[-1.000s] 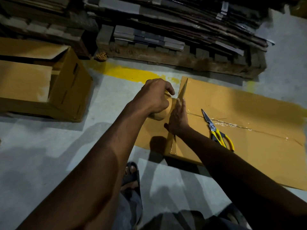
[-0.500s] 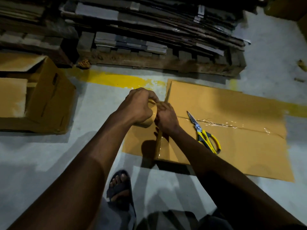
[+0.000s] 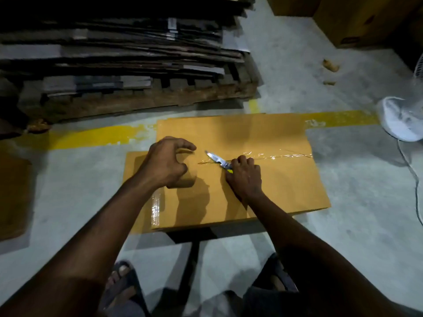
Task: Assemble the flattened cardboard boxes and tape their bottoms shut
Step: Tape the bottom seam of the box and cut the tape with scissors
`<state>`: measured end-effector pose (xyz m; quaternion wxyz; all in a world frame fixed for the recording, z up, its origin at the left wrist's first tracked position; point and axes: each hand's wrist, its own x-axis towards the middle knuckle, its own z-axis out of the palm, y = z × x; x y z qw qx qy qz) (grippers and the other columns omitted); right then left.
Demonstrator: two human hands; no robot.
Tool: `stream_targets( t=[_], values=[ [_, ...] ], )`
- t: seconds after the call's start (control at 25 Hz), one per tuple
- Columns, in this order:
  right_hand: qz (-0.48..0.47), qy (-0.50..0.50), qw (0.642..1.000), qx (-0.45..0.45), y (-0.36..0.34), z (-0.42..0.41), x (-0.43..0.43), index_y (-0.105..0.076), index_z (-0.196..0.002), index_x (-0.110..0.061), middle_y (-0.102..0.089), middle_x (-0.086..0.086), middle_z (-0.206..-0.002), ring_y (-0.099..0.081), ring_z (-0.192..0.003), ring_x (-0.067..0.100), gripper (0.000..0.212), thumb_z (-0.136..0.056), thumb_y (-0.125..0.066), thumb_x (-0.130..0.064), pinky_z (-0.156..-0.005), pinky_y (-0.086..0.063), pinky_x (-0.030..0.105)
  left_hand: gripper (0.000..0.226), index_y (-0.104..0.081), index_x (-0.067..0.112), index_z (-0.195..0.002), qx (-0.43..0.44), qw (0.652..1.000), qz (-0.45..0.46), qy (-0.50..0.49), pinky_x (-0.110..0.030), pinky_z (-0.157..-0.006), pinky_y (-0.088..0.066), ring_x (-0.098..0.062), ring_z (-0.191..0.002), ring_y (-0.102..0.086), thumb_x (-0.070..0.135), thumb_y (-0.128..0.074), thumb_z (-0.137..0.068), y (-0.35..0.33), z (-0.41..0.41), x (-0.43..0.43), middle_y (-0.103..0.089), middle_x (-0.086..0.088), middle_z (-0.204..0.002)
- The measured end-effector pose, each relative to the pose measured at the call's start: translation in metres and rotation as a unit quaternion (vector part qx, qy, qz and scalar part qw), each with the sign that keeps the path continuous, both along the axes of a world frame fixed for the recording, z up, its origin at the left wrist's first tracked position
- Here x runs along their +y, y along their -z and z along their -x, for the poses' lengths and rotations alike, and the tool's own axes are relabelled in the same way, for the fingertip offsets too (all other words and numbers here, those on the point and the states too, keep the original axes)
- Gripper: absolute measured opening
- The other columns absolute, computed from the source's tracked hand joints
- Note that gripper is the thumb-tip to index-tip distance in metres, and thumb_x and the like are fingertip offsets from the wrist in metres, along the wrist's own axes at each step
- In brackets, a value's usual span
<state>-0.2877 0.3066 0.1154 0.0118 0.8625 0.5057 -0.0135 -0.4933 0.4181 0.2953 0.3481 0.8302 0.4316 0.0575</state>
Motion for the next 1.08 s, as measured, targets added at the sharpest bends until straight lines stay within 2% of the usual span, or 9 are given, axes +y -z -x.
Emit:
stream_targets(
  t=[0.08,0.16,0.28,0.36,0.48,0.64,0.76,0.96,1.08],
  values=[
    [-0.012,0.033,0.999,-0.001,0.003,-0.035,-0.007,-0.064,-0.101,-0.011,-0.058,0.012,-0.099,-0.055,-0.089,0.034,0.034,-0.089,-0.058,-0.043,-0.066,-0.044,0.041,0.057,-0.066,0.03,-0.116,-0.01,1.0,0.005,0.012,-0.022,-0.075,-0.039,-0.016,-0.089,-0.05,-0.004,-0.068,-0.071,0.006,-0.026,-0.013,-0.053,0.005,-0.124],
    [-0.025,0.025,0.999,0.013,0.003,-0.071,-0.016,-0.063,-0.105,-0.013,-0.058,0.014,-0.105,-0.054,-0.092,0.036,0.04,-0.093,-0.046,-0.047,-0.069,-0.044,0.041,0.057,-0.066,0.029,-0.117,-0.016,1.0,0.009,0.022,-0.02,-0.076,-0.037,-0.013,-0.09,-0.049,-0.004,-0.067,-0.071,0.012,-0.045,-0.023,-0.051,0.009,-0.118],
    [-0.033,0.164,0.984,0.059,0.003,-0.128,-0.036,-0.052,-0.131,-0.021,-0.048,0.019,-0.134,-0.046,-0.118,0.044,0.048,-0.094,-0.042,-0.049,-0.093,-0.039,0.05,0.056,-0.066,0.026,-0.117,-0.014,0.999,0.004,0.047,-0.015,-0.079,-0.034,-0.009,-0.1,-0.049,-0.005,-0.069,-0.071,0.022,-0.068,-0.035,-0.054,0.008,-0.12],
    [0.02,0.253,0.963,0.09,0.012,-0.146,-0.049,-0.035,-0.146,-0.029,-0.025,0.023,-0.154,-0.025,-0.137,0.051,0.056,-0.097,-0.041,-0.054,-0.107,-0.023,0.062,0.057,-0.065,0.025,-0.119,-0.017,0.998,0.01,0.063,-0.017,-0.082,-0.035,-0.013,-0.111,-0.05,-0.006,-0.069,-0.071,0.026,-0.074,-0.037,-0.055,0.004,-0.125],
    [0.04,0.257,0.962,0.089,0.021,-0.146,-0.056,-0.025,-0.149,-0.037,-0.01,0.02,-0.161,-0.011,-0.141,0.054,0.06,-0.096,-0.036,-0.062,-0.108,-0.012,0.07,0.061,-0.063,0.025,-0.125,-0.008,0.998,0.015,0.064,-0.022,-0.08,-0.038,-0.017,-0.114,-0.05,-0.004,-0.071,-0.072,0.028,-0.071,-0.036,-0.053,0.0,-0.13],
    [0.003,0.323,0.938,0.126,0.012,-0.145,-0.056,-0.029,-0.146,-0.044,-0.01,0.016,-0.161,-0.021,-0.137,0.051,0.065,-0.088,-0.04,-0.072,-0.107,-0.018,0.065,0.061,-0.061,0.025,-0.128,-0.017,0.998,0.033,0.052,-0.026,-0.085,-0.043,-0.019,-0.113,-0.05,-0.002,-0.071,-0.074,0.024,-0.058,-0.031,-0.053,0.0,-0.129],
    [0.003,0.296,0.95,0.102,0.008,-0.107,-0.046,-0.033,-0.145,-0.045,-0.016,0.017,-0.158,-0.032,-0.129,0.047,0.06,-0.09,-0.041,-0.069,-0.101,-0.029,0.06,0.056,-0.06,0.022,-0.129,-0.023,0.997,0.067,0.016,-0.031,-0.088,-0.047,-0.023,-0.109,-0.054,0.002,-0.066,-0.077,0.02,-0.047,-0.023,-0.053,0.001,-0.129],
    [-0.006,0.199,0.977,0.071,0.019,-0.016,-0.017,-0.034,-0.144,-0.048,-0.02,0.023,-0.155,-0.037,-0.121,0.045,0.056,-0.091,-0.04,-0.067,-0.092,-0.036,0.054,0.054,-0.063,0.019,-0.127,-0.033,0.995,0.093,-0.027,-0.039,-0.092,-0.051,-0.022,-0.109,-0.057,-0.001,-0.06,-0.077,0.02,-0.036,-0.021,-0.058,0.004,-0.123],
    [0.002,0.14,0.987,0.076,0.018,0.001,-0.008,-0.034,-0.144,-0.048,-0.022,0.022,-0.153,-0.037,-0.12,0.044,0.058,-0.09,-0.042,-0.068,-0.091,-0.038,0.051,0.055,-0.06,0.021,-0.129,-0.05,0.984,0.166,-0.044,-0.043,-0.092,-0.052,-0.019,-0.107,-0.057,0.001,-0.063,-0.079,0.03,-0.033,-0.022,-0.057,0.008,-0.122]
  ],
)
